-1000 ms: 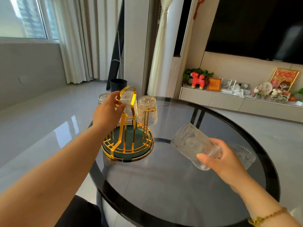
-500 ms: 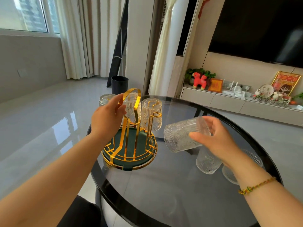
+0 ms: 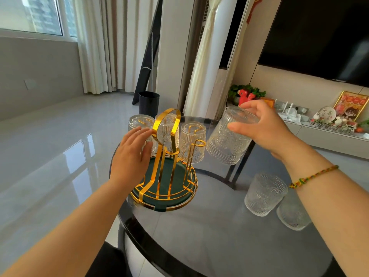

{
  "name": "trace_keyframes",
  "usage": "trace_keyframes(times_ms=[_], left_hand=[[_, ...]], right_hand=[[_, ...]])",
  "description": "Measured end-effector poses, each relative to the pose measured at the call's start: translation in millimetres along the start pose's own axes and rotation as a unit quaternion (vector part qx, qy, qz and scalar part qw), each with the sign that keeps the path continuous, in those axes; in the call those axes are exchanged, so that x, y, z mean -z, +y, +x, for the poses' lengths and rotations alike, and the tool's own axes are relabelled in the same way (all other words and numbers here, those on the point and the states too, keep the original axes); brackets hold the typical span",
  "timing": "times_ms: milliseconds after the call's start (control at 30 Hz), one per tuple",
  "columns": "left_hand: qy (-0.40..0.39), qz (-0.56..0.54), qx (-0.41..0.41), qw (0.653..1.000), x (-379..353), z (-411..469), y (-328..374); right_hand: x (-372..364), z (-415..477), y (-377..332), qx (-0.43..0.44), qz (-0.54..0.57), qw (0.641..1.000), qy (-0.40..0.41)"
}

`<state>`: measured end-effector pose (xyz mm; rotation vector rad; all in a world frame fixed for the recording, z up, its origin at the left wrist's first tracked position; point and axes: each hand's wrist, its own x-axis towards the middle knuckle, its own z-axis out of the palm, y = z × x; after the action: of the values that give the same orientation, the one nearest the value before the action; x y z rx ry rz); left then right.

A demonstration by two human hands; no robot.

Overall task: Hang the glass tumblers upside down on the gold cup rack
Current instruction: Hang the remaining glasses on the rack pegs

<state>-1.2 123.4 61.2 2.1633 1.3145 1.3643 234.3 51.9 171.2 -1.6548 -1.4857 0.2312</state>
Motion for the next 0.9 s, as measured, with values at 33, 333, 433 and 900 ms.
trace_keyframes(times_ms=[33, 333, 433, 900], left_hand=[[-0.004, 0.007, -0.007, 1.0, 1, 0, -1], [-0.006, 0.023, -0.021, 0.999, 6, 0, -3], [-0.012, 0.033, -0.024, 0.999, 8, 1, -4], [-0.011, 0.044, -0.031, 0.998, 8, -1, -5]], right_hand=[[1, 3, -3, 0.002, 0.002, 1.0, 0.006], [-34, 16, -11, 0.0, 0.024, 0.999, -0.026], [-49, 13, -8, -0.007, 0.018, 0.998, -0.052], [-81, 0, 12, -0.036, -0.022, 0.993, -0.106]])
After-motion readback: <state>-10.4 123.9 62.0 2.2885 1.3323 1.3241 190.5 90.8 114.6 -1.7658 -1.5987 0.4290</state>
